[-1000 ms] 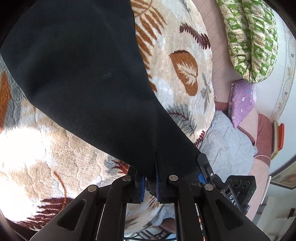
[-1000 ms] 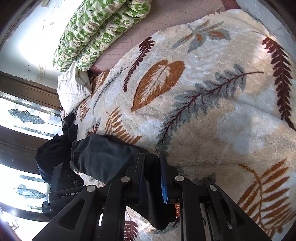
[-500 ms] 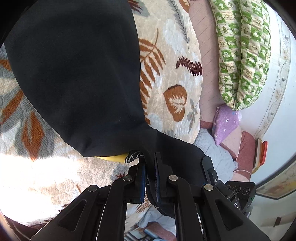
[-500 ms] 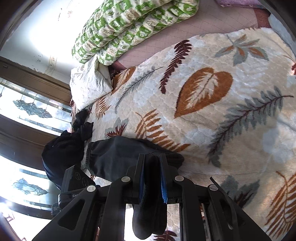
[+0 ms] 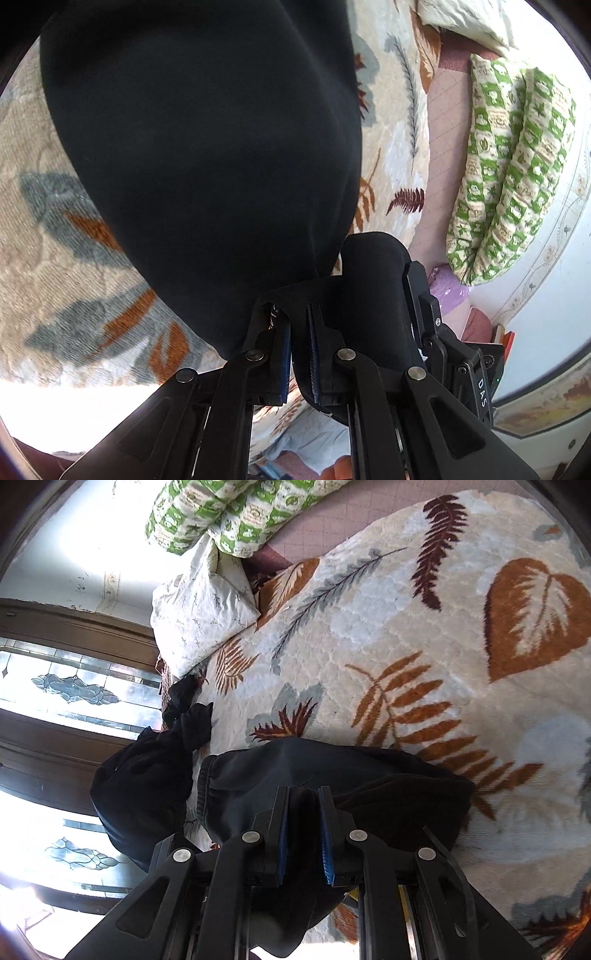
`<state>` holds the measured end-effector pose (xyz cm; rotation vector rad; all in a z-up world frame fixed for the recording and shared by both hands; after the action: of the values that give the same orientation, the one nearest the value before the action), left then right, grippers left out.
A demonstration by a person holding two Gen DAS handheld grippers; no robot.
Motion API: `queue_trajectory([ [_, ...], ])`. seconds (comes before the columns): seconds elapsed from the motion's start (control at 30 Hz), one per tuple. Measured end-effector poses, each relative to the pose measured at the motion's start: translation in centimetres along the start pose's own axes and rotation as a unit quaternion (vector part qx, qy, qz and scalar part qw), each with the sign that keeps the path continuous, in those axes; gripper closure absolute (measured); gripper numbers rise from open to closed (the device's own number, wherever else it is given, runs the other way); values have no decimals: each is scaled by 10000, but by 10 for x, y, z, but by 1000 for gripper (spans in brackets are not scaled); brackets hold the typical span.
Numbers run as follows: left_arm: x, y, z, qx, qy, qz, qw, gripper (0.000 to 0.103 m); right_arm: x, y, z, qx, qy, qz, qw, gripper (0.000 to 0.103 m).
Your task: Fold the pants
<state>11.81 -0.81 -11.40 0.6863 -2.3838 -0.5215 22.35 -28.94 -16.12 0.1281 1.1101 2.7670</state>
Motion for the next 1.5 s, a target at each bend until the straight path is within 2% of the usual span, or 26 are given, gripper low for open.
queue_trajectory([
  [0.27, -30, 38, 25, 15, 235, -27, 9997, 95, 8, -60, 2, 59, -319, 233, 9992, 84],
  [0.43, -36, 76, 23, -90, -40, -365, 9993, 89, 8, -59, 10, 319, -198, 114, 9992, 76],
  [0.47, -36, 84, 22, -110, -99, -430, 9990, 83, 8, -54, 12, 349, -187, 62, 9992, 76],
  [0.5, -38, 94, 19, -178, -210, -534, 9982, 71, 7, -48, 15, 373, -137, -6, 9992, 76],
  [0.53, -36, 103, 18, -246, -297, -622, 9973, 66, 7, -41, 19, 363, -84, -109, 9992, 75],
  [0.67, -25, 134, -1, -346, -893, -833, 9919, 63, 12, -1, 34, -71, -91, -489, 9987, 69],
  [0.73, -15, 141, -13, -461, -1423, -696, 9863, 55, 21, 20, 38, -238, -76, -628, 9977, 65],
  [0.8, -2, 144, -23, -626, -1913, -589, 9778, 36, 35, 37, 36, -374, -173, -757, 9963, 61],
  [0.87, 7, 143, -29, -760, -2294, -546, 9688, 28, 53, 47, 25, -589, -437, -869, 9935, 53],
  [0.97, 19, 136, -29, -816, -2606, -351, 9614, 26, 83, 49, 1, -962, -1033, -954, 9854, 52],
  [1.07, 23, 118, -28, -926, -2782, -151, 9559, 25, 108, 44, -23, -1387, -1622, -1008, 9717, 50],
  [1.13, 24, 106, -28, -907, -2805, 54, 9556, 25, 121, 38, -36, -1559, -1944, -1029, 9630, 49],
  [1.23, 21, 91, -35, -900, -2868, 158, 9536, 26, 134, 32, -48, -1723, -2273, -1029, 9529, 46],
  [1.27, 18, 85, -38, -971, -2899, 161, 9520, 30, 137, 31, -51, -1777, -2382, -1048, 9491, 46],
  [1.33, 12, 75, -45, -1092, -2989, 269, 9476, 69, 142, 28, -56, -1909, -2659, -1158, 9378, 44],
  [1.37, 11, 71, -48, -1205, -3032, 405, 9444, 93, 144, 27, -58, -1978, -2786, -1204, 9321, 43],
  [1.43, 8, 67, -55, -1363, -3051, 456, 9414, 94, 145, 22, -59, -2086, -2984, -1255, 9229, 43],
  [1.5, 4, 59, -70, -1265, -3035, 507, 9430, 94, 145, 16, -58, -2144, -3144, -1312, 9154, 43],
])
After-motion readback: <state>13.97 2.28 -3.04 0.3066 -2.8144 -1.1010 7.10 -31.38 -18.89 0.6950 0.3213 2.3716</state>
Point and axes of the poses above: each gripper's, at about its wrist camera, not at the fingertips, and y roughly against the way its jaws point, z to its left, x to its underside, the point moved 5 cm from there along -y, roughly the way its jaws point, and after that the axes turned 4 degrees about x, right-handed, at the moved point
